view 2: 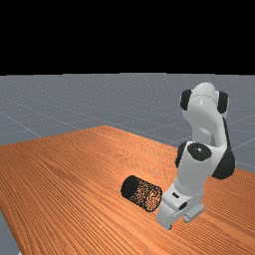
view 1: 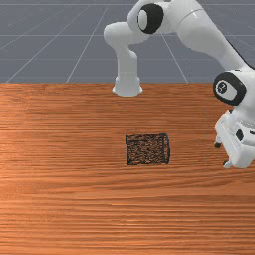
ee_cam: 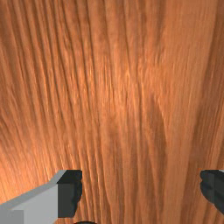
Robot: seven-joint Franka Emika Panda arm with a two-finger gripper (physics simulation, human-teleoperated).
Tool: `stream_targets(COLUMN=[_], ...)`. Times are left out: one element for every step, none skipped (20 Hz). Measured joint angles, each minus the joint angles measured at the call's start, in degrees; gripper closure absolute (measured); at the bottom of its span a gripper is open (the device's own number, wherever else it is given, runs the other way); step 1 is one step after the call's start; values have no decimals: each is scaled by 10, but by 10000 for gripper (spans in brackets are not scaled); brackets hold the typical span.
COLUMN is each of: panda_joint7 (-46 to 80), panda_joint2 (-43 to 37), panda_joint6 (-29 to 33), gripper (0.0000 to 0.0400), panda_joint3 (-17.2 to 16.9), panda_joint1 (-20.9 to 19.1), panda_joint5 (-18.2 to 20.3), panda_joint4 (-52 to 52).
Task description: Rotate the holder till the hole upward
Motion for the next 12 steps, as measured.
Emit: stream_targets(panda_joint7=[9, 16, 23, 25, 28, 30, 32, 33, 34, 35, 35, 36], panda_joint2=[22, 45, 70, 74, 81, 88, 98, 106, 106, 105, 102, 97], panda_joint6=[-15, -32, -51, -64, -80, -95, -112, -127, -132, -135, -136, -132], gripper=[0, 0, 0, 0, 0, 0, 0, 0, 0, 0, 0, 0], panda_joint3=[-9, -17, -25, -34, -43, -50, -58, -66, -71, -77, -82, -85], panda_joint1=[10, 19, 28, 33, 39, 44, 50, 54, 57, 59, 60, 60], panda_joint5=[-11, -20, -29, -40, -50, -57, -66, -75, -80, -87, -94, -98], panda_joint4=[24, 50, 80, 83, 93, 104, 118, 128, 126, 120, 111, 100])
